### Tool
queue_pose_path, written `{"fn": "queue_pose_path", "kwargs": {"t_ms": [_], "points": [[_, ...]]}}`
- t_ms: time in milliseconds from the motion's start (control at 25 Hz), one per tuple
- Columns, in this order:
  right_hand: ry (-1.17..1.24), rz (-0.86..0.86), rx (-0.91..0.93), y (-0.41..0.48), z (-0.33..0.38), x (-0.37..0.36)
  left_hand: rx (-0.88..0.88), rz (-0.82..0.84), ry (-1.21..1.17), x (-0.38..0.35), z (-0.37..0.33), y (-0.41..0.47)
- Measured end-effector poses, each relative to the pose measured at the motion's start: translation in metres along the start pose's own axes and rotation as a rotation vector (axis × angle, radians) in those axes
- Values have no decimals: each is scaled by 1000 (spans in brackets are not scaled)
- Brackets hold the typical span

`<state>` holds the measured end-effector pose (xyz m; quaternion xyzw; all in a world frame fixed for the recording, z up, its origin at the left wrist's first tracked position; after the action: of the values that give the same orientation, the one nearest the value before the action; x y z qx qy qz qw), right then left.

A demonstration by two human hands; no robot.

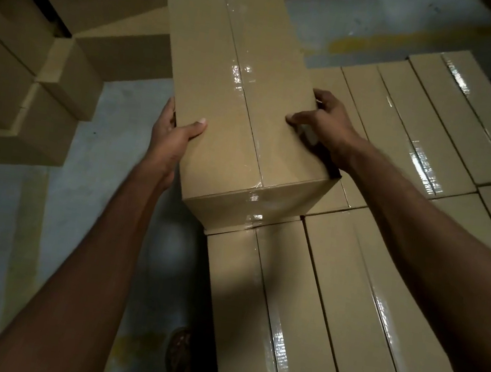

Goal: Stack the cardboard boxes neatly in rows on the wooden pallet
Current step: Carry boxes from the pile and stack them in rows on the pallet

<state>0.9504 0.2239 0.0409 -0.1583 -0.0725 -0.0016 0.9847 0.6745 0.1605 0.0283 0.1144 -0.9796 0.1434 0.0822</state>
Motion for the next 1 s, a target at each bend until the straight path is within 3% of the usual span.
{"fn": "queue_pose_path", "kwargs": {"t_ms": [1000], "points": [[-58, 55, -5, 2, -29, 16, -26, 28, 43, -11, 25, -2]]}}
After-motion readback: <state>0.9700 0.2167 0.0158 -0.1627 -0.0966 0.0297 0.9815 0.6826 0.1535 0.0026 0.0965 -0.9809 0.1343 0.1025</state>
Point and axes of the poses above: each hand's wrist, its own y-axis towards the middle knuckle, its own x-axis out of the back of the hand, z = x × y, the point moved 2 cm from there along y, towards the middle knuckle, and after that the axes turned 7 degrees about y, right-handed, at the moved point
